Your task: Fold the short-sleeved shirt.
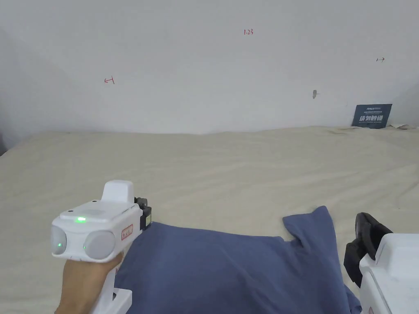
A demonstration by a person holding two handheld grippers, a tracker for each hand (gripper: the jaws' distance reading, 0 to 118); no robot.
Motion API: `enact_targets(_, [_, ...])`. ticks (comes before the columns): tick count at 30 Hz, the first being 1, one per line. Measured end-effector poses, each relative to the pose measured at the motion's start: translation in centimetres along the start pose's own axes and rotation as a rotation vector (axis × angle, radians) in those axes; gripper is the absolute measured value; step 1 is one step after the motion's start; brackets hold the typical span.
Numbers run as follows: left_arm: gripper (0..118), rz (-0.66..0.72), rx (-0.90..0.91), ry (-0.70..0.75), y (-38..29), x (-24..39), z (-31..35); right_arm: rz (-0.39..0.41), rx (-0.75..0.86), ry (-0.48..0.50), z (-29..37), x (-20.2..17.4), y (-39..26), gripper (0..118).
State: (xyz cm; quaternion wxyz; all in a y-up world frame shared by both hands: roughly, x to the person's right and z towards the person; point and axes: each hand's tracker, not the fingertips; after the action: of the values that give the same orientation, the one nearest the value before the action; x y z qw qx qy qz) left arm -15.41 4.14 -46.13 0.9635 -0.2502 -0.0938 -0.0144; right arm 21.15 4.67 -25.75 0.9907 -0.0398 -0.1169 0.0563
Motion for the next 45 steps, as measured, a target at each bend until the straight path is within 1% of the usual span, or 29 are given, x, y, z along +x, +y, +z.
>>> enact_targets(3, [0, -0.025, -0.080, -0.010, 1.0, -0.6, -4.8, 0.002, -0.014, 0.002, -2.0, -0.1, -0.5, 0])
enact_targets(7, [0, 0.044, -0.243, -0.044, 1.6, -2.1, -11.7, 0.003, -0.038, 0.002, -4.2, -0.3, -1.5, 0])
enact_targets(10, [0, 0.021, -0.369, -0.032, 1.3, -2.8, -16.5, 0.007, -0.061, 0.004, -5.6, -0.4, -2.6, 0])
enact_targets(12, [0, 0.037, -0.424, -0.003, 1.1, -3.2, -18.7, 0.014, -0.079, 0.007, -6.3, -0.5, -3.2, 0])
enact_targets(13, [5, 0.046, -0.450, -0.014, 1.0, -3.5, -19.4, 0.017, -0.085, 0.007, -6.5, -0.6, -3.5, 0])
enact_targets(14, [15, 0.063, -0.446, -0.005, 1.0, -3.8, -20.0, 0.022, -0.094, 0.009, -6.7, -0.6, -3.8, 0])
enact_targets(15, [37, 0.067, -0.460, 0.014, 0.8, -4.0, -20.5, 0.026, -0.102, 0.011, -6.9, -0.6, -4.1, 0])
enact_targets(17, [76, 0.073, -0.483, 0.015, 0.6, -4.6, -21.4, 0.034, -0.115, 0.012, -7.1, -0.6, -4.7, 0])
enact_targets(18, [97, 0.070, -0.532, 0.010, 0.5, -4.8, -21.9, 0.035, -0.120, 0.012, -7.2, -0.6, -5.0, 0])
enact_targets(19, [108, 0.068, -0.530, 0.024, 0.3, -4.8, -22.1, 0.037, -0.126, 0.012, -7.2, -0.6, -5.2, 0])
enact_targets(20, [111, 0.062, -0.524, 0.037, 0.0, -4.8, -22.2, 0.037, -0.132, 0.010, -7.3, -0.5, -5.4, 0])
enact_targets(23, [111, 0.022, -0.523, 0.052, -0.6, -4.6, -22.6, 0.028, -0.147, 0.007, -7.2, -0.3, -5.9, 0])
enact_targets(24, [111, 0.013, -0.549, 0.063, -0.8, -4.5, -22.9, 0.028, -0.152, 0.005, -7.1, -0.2, -6.0, 0])
enact_targets(27, [110, 0.013, -0.568, 0.069, -1.3, -4.0, -23.7, 0.036, -0.159, 0.001, -6.8, 0.1, -6.2, 0])
enact_targets(28, [110, 0.014, -0.568, 0.070, -1.4, -3.9, -23.8, 0.038, -0.161, -0.001, -6.7, 0.2, -6.3, 0])
enact_targets(29, [106, 0.013, -0.575, 0.070, -1.4, -3.7, -24.0, 0.038, -0.162, -0.001, -6.6, 0.5, -6.3, 0])
enact_targets(32, [78, 0.029, -0.607, 0.076, -1.9, -2.9, -24.7, 0.050, -0.170, -0.007, -6.5, 0.8, -6.4, 0])
enact_targets(33, [72, 0.037, -0.615, 0.066, -2.1, -2.8, -24.8, 0.051, -0.171, -0.008, -6.4, 1.0, -6.5, 0])
enact_targets(34, [71, 0.039, -0.615, 0.068, -2.2, -2.6, -24.9, 0.051, -0.173, -0.009, -6.4, 1.1, -6.4, 0])
enact_targets(35, [66, 0.032, -0.609, 0.081, -2.2, -2.6, -25.1, 0.053, -0.174, -0.011, -6.4, 1.2, -6.4, 0])
enact_targets(36, [53, 0.034, -0.604, 0.079, -2.0, -2.7, -25.0, 0.055, -0.175, -0.013, -6.3, 1.3, -6.4, 0])
enact_targets(37, [38, 0.062, -0.602, 0.053, -1.8, -2.9, -24.8, 0.057, -0.176, -0.013, -6.3, 1.5, -6.4, 0])
enact_targets(38, [20, 0.094, -0.593, 0.032, -1.6, -2.9, -24.6, 0.057, -0.177, -0.013, -6.2, 1.6, -6.3, 0])
enact_targets(39, [7, 0.094, -0.587, 0.033, -1.5, -2.8, -24.3, 0.054, -0.176, -0.013, -6.2, 1.6, -6.3, 0])
enact_targets(43, [3, 0.058, -0.592, 0.004, -2.1, -2.2, -23.6, 0.045, -0.182, -0.015, -6.2, 1.9, -6.1, 0])
enact_targets(45, [2, 0.100, -0.556, -0.010, -1.9, -2.7, -22.6, 0.040, -0.181, -0.013, -6.5, 2.1, -5.9, 0])
